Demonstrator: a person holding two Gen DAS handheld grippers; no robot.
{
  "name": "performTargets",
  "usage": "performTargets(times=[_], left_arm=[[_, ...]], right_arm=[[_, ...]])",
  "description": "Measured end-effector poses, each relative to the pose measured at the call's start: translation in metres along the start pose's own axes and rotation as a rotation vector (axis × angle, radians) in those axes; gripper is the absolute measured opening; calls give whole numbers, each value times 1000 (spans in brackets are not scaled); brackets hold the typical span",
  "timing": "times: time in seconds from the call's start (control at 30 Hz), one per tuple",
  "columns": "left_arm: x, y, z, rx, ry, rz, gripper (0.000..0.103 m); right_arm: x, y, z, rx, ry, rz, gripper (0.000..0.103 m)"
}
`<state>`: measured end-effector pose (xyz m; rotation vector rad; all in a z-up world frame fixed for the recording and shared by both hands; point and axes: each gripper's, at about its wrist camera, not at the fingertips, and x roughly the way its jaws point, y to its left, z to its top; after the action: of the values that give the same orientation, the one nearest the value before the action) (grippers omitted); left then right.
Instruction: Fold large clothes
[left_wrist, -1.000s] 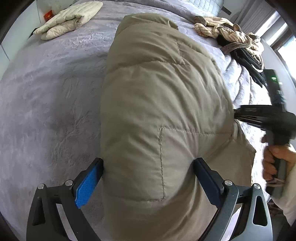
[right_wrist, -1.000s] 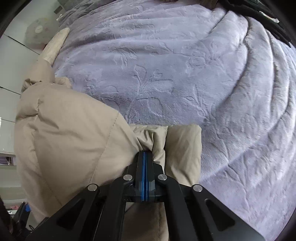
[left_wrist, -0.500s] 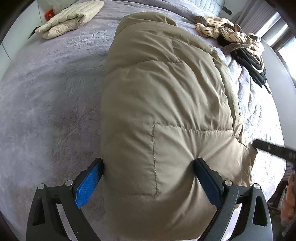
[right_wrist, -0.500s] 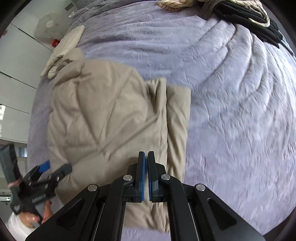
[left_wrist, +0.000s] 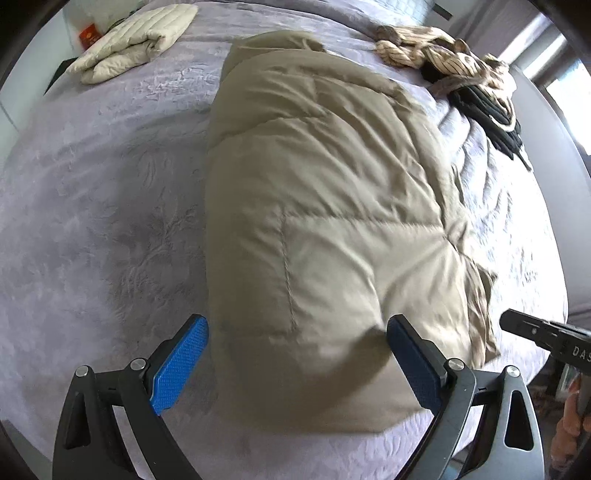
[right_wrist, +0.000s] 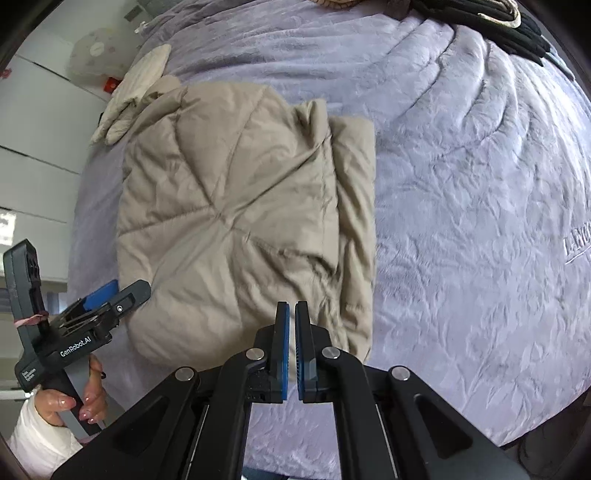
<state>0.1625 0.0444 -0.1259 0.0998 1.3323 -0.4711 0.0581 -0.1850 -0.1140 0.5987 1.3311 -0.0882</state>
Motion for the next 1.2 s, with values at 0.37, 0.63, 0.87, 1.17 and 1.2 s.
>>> performTargets(times=[0.37, 0.63, 0.87, 1.17, 1.2], left_arm=[[-43, -13, -24, 77, -43, 56, 102], [-85, -20, -28, 86, -157, 121, 102], [-116, -22, -28, 34, -196, 128, 102], [-150, -40, -54, -3, -238, 201, 102], [-152, -41, -55, -3, -239, 202, 102]], right_arm=[[-14, 19, -19, 4, 0, -2, 4], [-49, 46, -29, -35, -123, -43, 86], [-83, 70, -35, -91, -253, -119, 103], [-103, 68, -45, -91, -258, -127, 103], [-106, 67, -47, -87, -260, -121, 103]])
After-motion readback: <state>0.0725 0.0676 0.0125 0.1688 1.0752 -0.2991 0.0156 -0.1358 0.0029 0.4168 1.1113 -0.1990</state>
